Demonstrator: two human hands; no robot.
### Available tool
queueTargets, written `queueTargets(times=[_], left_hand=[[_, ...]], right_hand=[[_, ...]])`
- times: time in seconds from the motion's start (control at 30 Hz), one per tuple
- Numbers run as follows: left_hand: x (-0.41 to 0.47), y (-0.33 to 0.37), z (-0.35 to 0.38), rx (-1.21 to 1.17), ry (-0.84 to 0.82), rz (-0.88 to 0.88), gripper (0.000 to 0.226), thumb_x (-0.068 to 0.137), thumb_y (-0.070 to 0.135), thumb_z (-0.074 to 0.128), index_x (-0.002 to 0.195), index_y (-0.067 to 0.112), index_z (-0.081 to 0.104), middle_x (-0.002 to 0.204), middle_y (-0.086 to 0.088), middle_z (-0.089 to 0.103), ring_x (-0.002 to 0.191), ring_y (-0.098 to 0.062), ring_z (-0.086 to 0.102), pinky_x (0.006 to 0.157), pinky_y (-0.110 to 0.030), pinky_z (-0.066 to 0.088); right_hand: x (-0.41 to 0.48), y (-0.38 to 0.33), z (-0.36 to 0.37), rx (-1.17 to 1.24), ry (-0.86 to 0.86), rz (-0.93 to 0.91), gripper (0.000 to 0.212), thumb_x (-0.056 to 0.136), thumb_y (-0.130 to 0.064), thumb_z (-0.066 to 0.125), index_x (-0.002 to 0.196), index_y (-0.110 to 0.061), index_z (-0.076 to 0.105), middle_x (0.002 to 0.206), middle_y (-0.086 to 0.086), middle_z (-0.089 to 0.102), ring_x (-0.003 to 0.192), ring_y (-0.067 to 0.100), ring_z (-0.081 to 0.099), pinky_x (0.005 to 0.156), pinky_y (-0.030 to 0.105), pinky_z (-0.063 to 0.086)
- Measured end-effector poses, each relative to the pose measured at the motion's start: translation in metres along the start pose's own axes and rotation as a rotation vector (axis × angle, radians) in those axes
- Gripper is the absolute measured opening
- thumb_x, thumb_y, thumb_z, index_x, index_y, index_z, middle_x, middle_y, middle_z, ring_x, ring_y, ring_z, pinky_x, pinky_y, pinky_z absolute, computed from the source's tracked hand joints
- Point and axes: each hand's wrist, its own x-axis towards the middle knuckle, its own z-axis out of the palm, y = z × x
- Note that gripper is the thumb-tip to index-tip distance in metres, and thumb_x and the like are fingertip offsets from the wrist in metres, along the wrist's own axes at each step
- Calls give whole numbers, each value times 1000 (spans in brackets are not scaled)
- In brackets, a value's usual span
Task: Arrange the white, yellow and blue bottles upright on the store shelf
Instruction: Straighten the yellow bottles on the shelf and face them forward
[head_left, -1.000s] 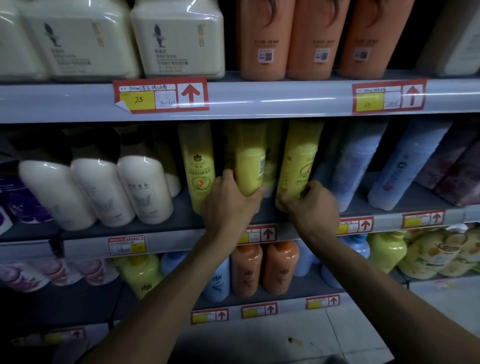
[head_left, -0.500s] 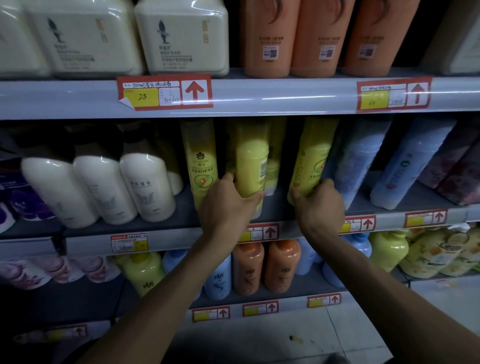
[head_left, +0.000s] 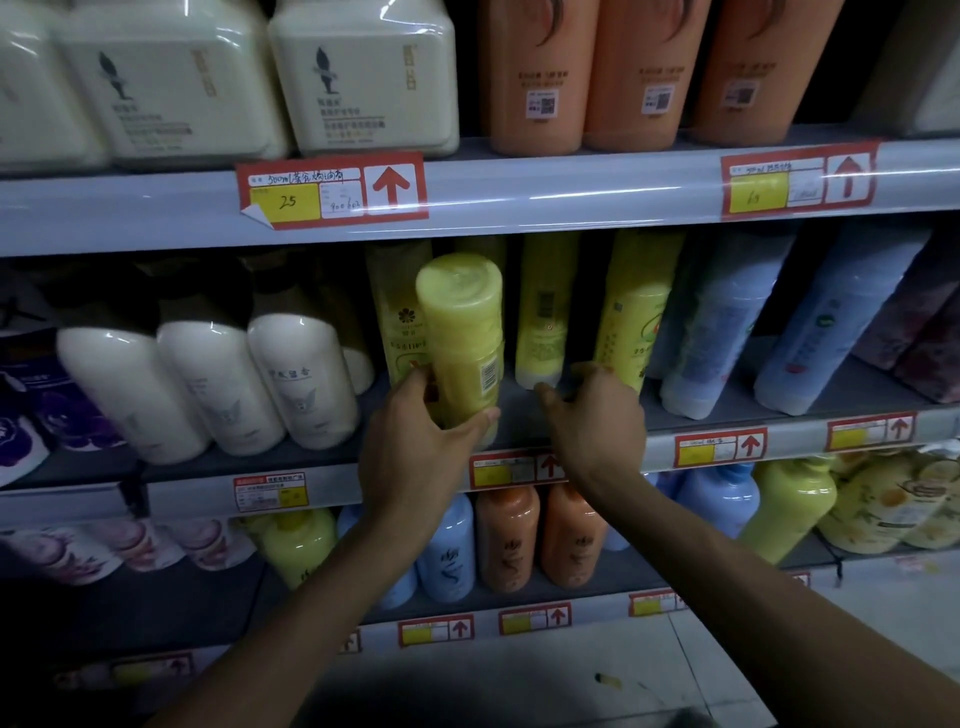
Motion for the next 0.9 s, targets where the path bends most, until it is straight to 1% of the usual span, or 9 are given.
queueTargets(times=[0.1, 0.2, 0.27, 0.37, 0.43, 0.53, 0.73, 0.9], left_hand=[[-3, -9, -5, -39, 6, -43, 52, 72, 55, 88, 114, 30, 69, 98, 12, 75, 87, -14, 73, 75, -45, 62], [-3, -16, -10, -118, -5, -96, 43, 72, 51, 91, 102, 29, 69, 89, 11, 76, 76, -16, 75, 71, -43, 62], [-3, -18, -14, -159, -13, -116, 36, 74, 44, 91, 96, 28, 69, 85, 9, 77, 75, -14, 75, 69, -35, 60], [-3, -19, -19, -198, -28, -143, 32, 75, 39, 92, 92, 22, 70, 75, 6, 75, 70, -7, 72, 57, -15, 48], [-2, -20, -20, -206, -33, -153, 32, 74, 38, 92, 91, 21, 71, 71, 6, 74, 66, -5, 71, 53, -9, 44], [-2, -21, -21, -206, -37, -147, 31, 74, 37, 93, 87, 22, 69, 68, 7, 73, 64, -2, 70, 52, -7, 43], [-6, -19, -24, -164, -32, -125, 34, 73, 37, 93, 72, 24, 62, 63, 8, 70, 60, 2, 67, 52, -5, 41], [-5, -19, -26, -128, -37, -120, 34, 73, 40, 93, 73, 25, 62, 63, 10, 69, 62, 1, 67, 51, -4, 39]], right_hand=[[8, -5, 9, -3, -12, 47, 33, 94, -45, 67, 107, -15, 60, 104, 10, 70, 99, 35, 66, 86, 49, 56], [13, -11, 17, -9, -3, 62, 37, 93, -47, 68, 106, -13, 57, 103, 12, 70, 98, 36, 67, 84, 49, 57], [16, -16, 22, -15, -4, 74, 40, 93, -46, 68, 108, -10, 58, 105, 15, 71, 101, 39, 68, 83, 45, 55], [17, -20, 30, -62, -2, 81, 40, 96, -43, 65, 113, -8, 55, 111, 17, 71, 105, 41, 67, 82, 44, 51], [18, -21, 33, -116, 13, 70, 36, 99, -38, 61, 115, -7, 53, 113, 17, 71, 106, 41, 68, 83, 45, 51], [20, -21, 36, -171, 25, 50, 28, 103, -30, 55, 116, -5, 52, 113, 18, 71, 106, 42, 68, 82, 46, 51], [26, -18, 35, -200, 51, 87, 26, 104, -25, 54, 117, -3, 55, 115, 21, 70, 108, 44, 66, 84, 46, 50], [23, -21, 31, -159, 37, 124, 24, 103, -22, 55, 116, -3, 58, 116, 21, 69, 110, 42, 66, 87, 48, 52]])
